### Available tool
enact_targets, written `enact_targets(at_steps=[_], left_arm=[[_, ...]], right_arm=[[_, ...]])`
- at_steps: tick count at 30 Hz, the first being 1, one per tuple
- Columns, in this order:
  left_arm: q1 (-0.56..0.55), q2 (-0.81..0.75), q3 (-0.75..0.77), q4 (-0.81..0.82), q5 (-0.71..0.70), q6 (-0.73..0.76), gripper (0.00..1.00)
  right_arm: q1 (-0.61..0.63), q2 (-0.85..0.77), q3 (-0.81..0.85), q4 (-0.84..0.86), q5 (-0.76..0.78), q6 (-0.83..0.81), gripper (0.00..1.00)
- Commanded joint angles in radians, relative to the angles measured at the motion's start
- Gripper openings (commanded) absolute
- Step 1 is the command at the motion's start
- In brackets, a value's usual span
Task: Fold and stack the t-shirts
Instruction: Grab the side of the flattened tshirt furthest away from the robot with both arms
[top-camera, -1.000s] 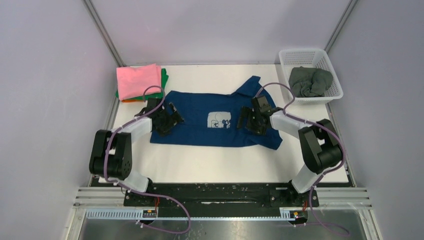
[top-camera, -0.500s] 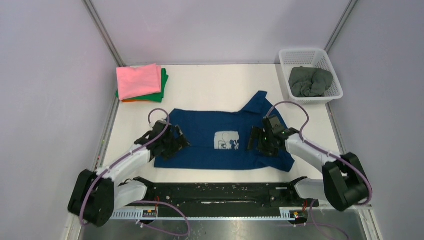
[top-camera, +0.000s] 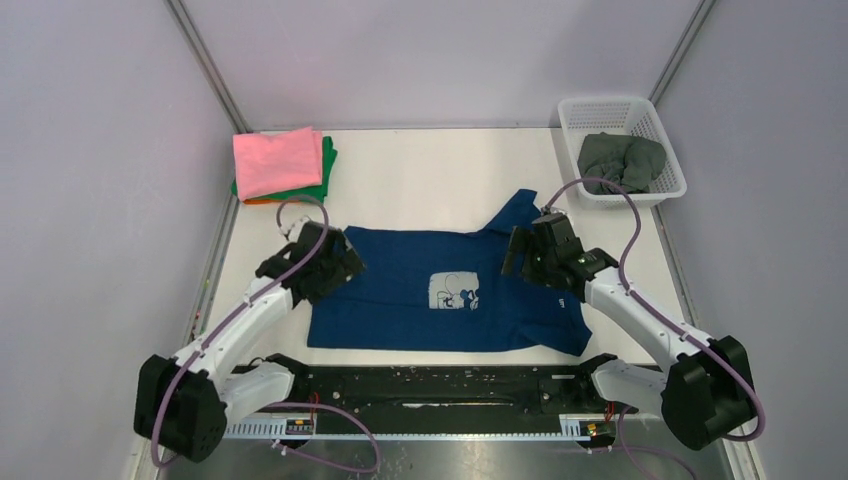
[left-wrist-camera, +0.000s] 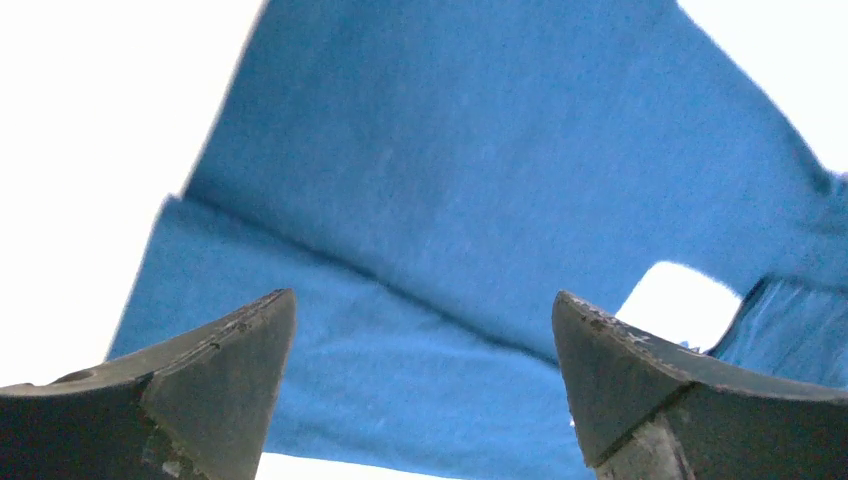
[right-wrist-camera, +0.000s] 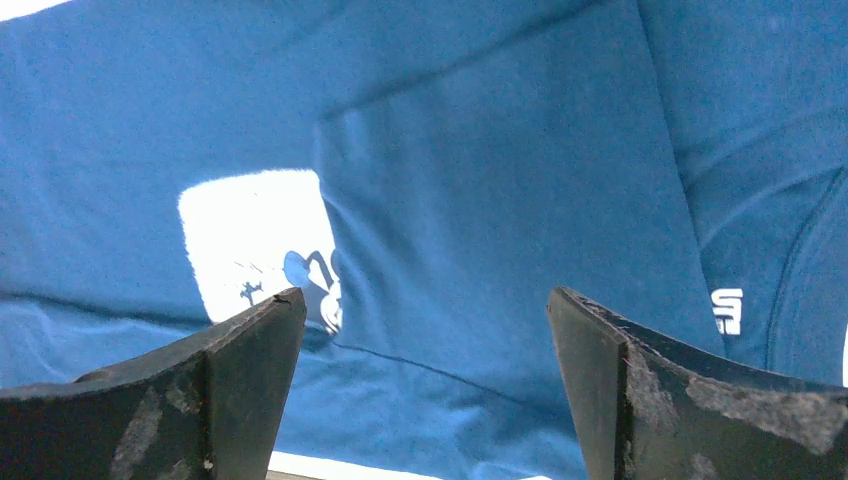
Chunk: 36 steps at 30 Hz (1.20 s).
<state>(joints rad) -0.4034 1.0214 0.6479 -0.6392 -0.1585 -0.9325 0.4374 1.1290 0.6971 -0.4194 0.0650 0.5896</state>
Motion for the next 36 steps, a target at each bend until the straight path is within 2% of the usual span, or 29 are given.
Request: enact_targets(at_steps=[1, 7, 12, 16, 19, 24, 25, 27, 33, 36], left_arm=[[0.116, 0.117, 0.121, 0.056, -0.149, 0.084, 0.99], [0.249, 0.396, 0.285, 0.122, -0.051, 0.185, 0.99], [0.281, 0.636, 0.475, 0.132, 0.046, 0.251, 0.98], [0.282, 0.767, 0.599, 0.115, 0.085, 0.289, 0.98], [0.282, 0.831, 0.644, 0.105, 0.185, 0.307, 0.98], [0.28, 0.829, 0.591, 0.134, 0.293, 0.312, 0.97], [0.279, 0.82, 0.576, 0.138, 0.302, 0.313, 0.94], [0.279, 0.793, 0.548, 0.153, 0.326, 0.314, 0.82], [0.278, 0.725, 0.52, 0.147, 0.287, 0.324, 0.39], [0.273, 0.713, 0.514, 0.139, 0.272, 0.33, 0.26]], right_arm=[[-0.017, 0.048, 0.076, 0.067, 0.033, 0.022, 0.99], [-0.031, 0.065, 0.058, 0.071, 0.052, -0.019, 0.99], [-0.038, 0.079, 0.054, 0.077, 0.05, -0.038, 0.99], [-0.041, 0.106, 0.062, 0.077, 0.039, -0.046, 0.99], [-0.047, 0.122, 0.065, 0.076, 0.033, -0.046, 0.99], [-0.051, 0.12, 0.063, 0.077, 0.033, -0.047, 0.99], [-0.053, 0.12, 0.062, 0.077, 0.034, -0.047, 0.99], [-0.054, 0.122, 0.064, 0.076, 0.031, -0.046, 1.0], [-0.055, 0.122, 0.064, 0.075, 0.024, -0.045, 1.0], [-0.057, 0.116, 0.061, 0.075, 0.024, -0.045, 0.99]])
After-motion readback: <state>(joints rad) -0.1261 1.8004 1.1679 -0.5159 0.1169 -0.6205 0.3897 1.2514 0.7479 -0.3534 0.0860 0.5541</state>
